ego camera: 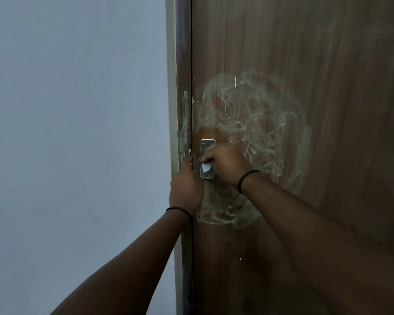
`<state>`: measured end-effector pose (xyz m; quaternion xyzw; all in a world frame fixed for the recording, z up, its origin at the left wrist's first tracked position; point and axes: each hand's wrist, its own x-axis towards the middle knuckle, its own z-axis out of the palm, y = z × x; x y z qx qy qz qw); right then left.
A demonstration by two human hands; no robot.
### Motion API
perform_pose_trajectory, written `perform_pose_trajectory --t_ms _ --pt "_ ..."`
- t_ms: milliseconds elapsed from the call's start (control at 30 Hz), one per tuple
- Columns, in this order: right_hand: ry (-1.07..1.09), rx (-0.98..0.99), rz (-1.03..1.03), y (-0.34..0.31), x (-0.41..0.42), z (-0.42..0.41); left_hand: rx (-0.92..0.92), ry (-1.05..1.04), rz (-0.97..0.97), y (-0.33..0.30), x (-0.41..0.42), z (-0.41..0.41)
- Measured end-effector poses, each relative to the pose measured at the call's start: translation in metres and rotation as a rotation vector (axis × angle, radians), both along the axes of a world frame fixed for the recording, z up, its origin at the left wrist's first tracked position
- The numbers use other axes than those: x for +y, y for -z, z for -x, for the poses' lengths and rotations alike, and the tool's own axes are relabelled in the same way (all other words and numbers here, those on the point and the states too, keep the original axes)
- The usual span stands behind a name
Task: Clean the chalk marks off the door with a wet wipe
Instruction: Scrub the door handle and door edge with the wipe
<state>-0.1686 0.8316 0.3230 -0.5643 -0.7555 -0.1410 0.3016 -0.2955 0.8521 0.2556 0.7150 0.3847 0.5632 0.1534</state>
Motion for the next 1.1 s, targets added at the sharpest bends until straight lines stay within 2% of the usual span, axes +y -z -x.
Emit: perform_pose_trajectory --t_ms 67,167,233,433,600,667,767,833,900,967,1100 --pt "-0.014 0.030 -0.050 0.005 -0.004 -0.011 0.002 -0.008 0.014 0.001 0.000 0.001" --pt "0.081 0.314 -0.122 0.012 -0.015 -0.039 0.013 -0.016 0.013 0.001 0.001 0.008" --pt "0.133 0.397 -0.143 0.017 -0.016 -0.041 0.021 -0.019 0.043 0.000 0.003 0.011" --pt "0.039 0.278 -0.090 0.014 -0.001 0.005 0.044 -0.033 0.084 -0.001 0.000 0.006" --pt "0.186 0.347 -0.045 0.012 -0.020 -0.052 0.023 -0.053 0.059 -0.002 0.005 0.014" --pt "0.245 0.354 -0.088 0.014 -0.027 -0.063 0.022 -0.051 0.055 -0.004 0.005 0.014" --pt "0.147 0.372 -0.231 0.020 -0.028 -0.046 0.007 -0.023 0.056 -0.004 0.002 0.009" --pt "0.095 0.485 -0.371 0.026 -0.028 -0.031 -0.017 0.002 0.055 -0.002 0.001 0.006" --pt "0.132 0.734 -0.495 0.033 -0.030 -0.027 -0.026 0.026 0.053 0.000 0.001 0.007" --pt "0.219 0.983 -0.523 0.043 -0.031 -0.030 -0.015 0.032 0.057 0.000 0.003 0.010" --pt "0.295 1.068 -0.442 0.068 -0.029 -0.020 -0.065 0.062 0.113 -0.003 0.006 0.010"
